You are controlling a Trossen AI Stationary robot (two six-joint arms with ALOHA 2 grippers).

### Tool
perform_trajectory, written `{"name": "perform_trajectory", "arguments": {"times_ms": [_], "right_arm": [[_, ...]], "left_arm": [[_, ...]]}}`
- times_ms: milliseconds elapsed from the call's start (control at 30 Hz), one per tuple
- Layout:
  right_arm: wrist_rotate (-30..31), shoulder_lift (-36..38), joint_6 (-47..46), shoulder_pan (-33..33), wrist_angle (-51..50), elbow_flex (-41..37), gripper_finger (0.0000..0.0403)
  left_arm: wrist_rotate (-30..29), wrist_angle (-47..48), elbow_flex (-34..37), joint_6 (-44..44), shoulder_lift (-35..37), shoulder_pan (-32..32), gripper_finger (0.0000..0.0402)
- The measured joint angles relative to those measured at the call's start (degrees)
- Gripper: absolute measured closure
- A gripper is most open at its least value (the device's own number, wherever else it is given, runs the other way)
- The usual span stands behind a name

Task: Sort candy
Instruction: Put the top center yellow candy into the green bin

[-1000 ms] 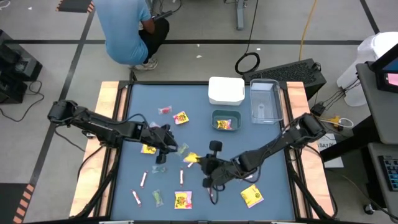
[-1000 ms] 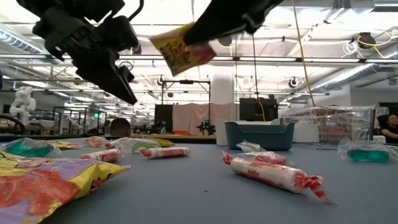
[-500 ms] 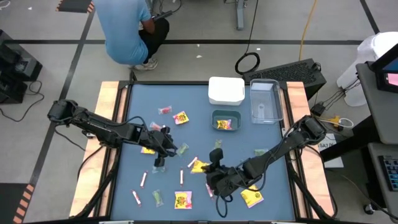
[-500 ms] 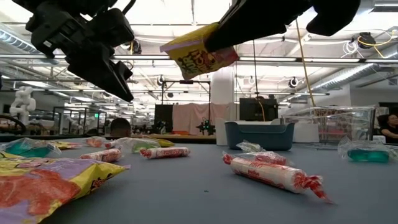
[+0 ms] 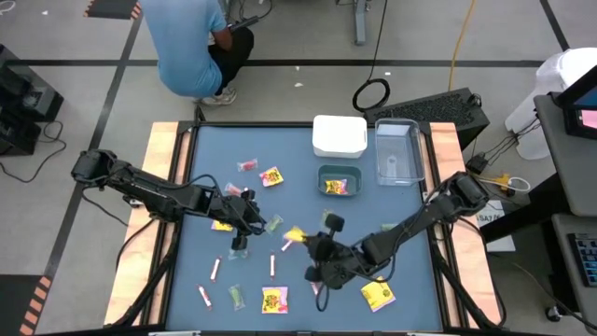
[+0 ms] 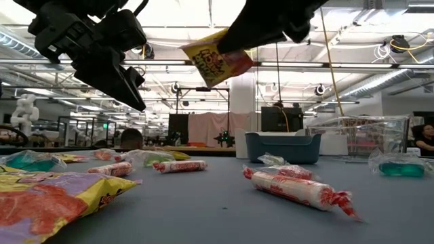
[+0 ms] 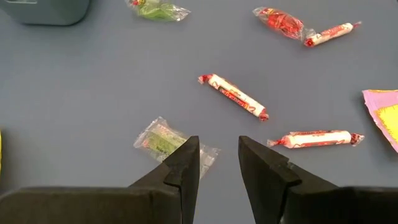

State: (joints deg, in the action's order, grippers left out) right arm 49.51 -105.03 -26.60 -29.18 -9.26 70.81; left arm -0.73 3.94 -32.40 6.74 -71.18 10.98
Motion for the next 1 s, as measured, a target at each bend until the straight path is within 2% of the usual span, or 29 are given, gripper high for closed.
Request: {"name": "perform_trajectory", "arguments": {"times_ms": [300,533,767,1000], "right_arm": [[1.19,-0.02,-20.84,3.23,0.07,0.00,0.0381],[1.20,-0.04,-28.23,4.16,1.10,0.00,0.0381],[1.23,-0.04,-27.44,4.27,1.07,0.00,0.0381],[1.24,-0.04,-13.13,4.36,1.07,0.00,0.0381]], "left_arm": [[0.00,0.00,0.00,0.04,0.00,-0.02,0.0285],[0.00,0.02,0.00,0.35,-0.02,-0.02,0.0285],[0.00,0.05,0.00,0.37,-0.02,-0.02,0.0285],[0.00,0.05,0.00,0.37,-0.02,-0.02,0.0285]]}}
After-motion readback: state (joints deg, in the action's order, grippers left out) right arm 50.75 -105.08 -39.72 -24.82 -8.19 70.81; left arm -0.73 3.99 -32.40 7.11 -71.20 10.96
